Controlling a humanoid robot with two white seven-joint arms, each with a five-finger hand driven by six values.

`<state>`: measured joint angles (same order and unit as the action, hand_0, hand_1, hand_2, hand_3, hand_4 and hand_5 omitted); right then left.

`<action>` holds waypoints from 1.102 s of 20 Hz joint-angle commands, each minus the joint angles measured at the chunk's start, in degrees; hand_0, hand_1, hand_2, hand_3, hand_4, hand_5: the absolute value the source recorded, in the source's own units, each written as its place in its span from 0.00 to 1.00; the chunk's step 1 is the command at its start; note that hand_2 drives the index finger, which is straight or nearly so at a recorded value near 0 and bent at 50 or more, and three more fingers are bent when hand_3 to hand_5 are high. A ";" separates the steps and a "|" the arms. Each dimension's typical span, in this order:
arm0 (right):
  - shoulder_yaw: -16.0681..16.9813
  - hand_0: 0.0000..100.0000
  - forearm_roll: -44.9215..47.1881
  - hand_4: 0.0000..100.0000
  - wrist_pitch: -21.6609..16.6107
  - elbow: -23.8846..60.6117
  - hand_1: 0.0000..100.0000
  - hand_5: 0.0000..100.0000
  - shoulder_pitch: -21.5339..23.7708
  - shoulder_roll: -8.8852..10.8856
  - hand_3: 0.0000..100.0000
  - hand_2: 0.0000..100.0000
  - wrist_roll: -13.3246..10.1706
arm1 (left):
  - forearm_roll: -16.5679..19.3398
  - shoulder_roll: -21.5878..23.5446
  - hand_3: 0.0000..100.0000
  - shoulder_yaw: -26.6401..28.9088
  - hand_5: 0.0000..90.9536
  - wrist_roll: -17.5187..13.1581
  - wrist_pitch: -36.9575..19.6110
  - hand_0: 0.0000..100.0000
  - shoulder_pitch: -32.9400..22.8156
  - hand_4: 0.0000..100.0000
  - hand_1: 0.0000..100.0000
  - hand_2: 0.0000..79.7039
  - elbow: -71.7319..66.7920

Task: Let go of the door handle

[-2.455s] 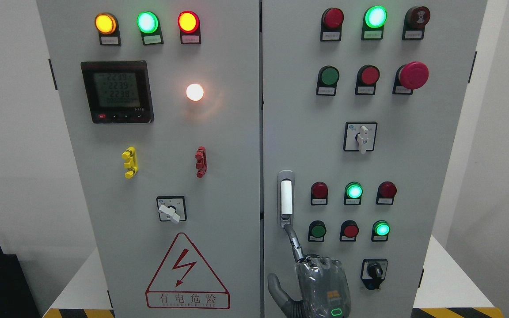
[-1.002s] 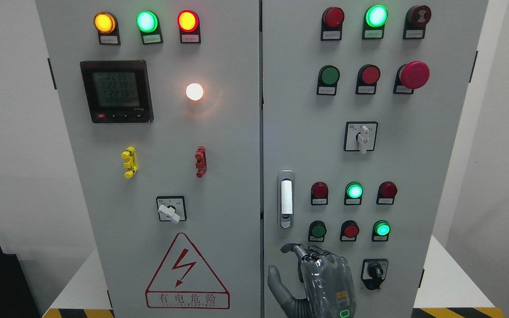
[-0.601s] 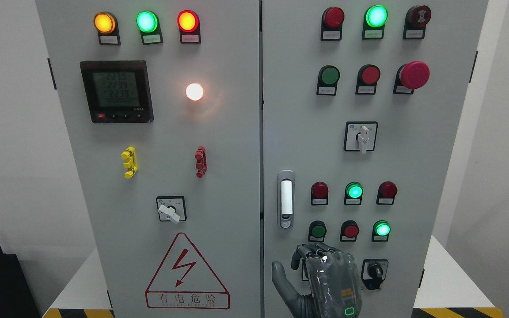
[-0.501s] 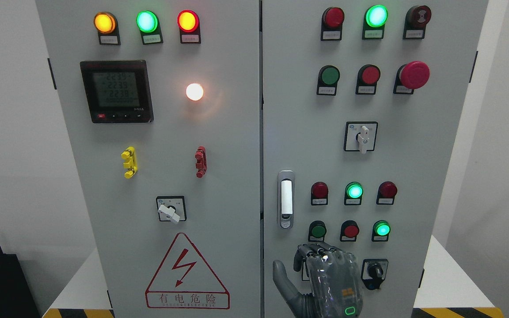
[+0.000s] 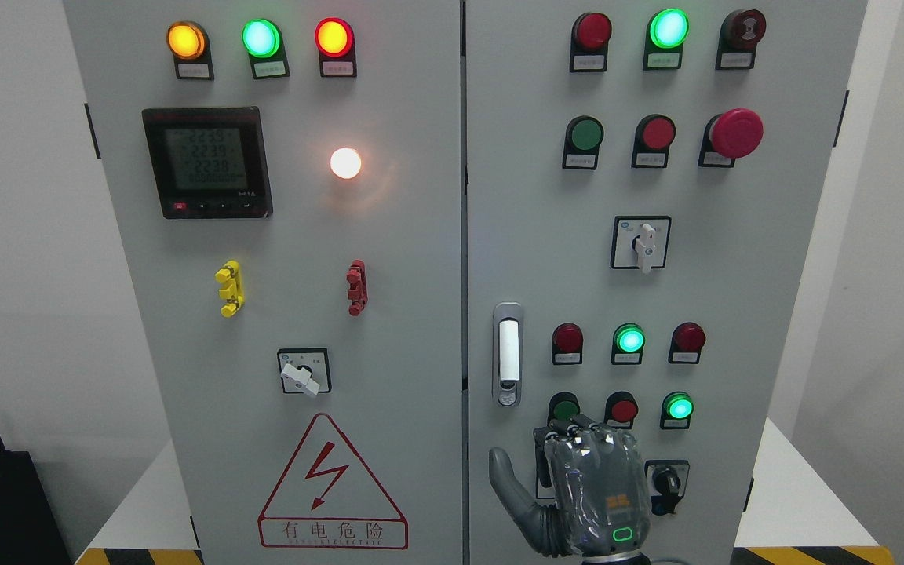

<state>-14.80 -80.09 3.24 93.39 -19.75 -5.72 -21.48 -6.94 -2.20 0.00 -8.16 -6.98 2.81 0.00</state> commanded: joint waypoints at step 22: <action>0.48 0.40 -6.04 0.95 5.63 4.17 0.02 0.96 -2.40 -2.37 1.00 1.00 7.32 | 0.00 0.00 0.00 0.62 0.00 -0.01 0.04 0.12 0.00 0.00 0.39 0.00 -0.97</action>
<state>-14.22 -85.37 7.96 97.04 -21.02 -7.56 -14.81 -6.94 -2.20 0.00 -8.16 -6.99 2.81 0.00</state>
